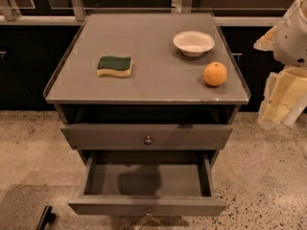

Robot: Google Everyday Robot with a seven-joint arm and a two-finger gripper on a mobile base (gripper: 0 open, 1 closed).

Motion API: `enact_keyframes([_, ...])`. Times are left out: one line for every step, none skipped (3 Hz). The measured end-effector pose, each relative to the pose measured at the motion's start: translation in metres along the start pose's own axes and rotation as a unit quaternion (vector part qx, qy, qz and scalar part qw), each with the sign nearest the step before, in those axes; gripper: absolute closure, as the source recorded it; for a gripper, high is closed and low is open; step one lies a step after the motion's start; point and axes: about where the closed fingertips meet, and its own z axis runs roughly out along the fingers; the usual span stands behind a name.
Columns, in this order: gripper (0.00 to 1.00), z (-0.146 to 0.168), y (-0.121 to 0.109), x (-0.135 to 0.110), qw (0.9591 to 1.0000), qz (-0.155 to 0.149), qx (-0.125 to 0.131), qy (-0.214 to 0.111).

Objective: Close middle drawer

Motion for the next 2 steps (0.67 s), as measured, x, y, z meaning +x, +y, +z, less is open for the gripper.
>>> enact_keyframes([0.0,0.0,0.0,0.0,1.0,0.0,0.0,0.0])
enact_keyframes([0.0,0.0038,0.0049,0.0024,1.0,0.002,0.003,-0.009])
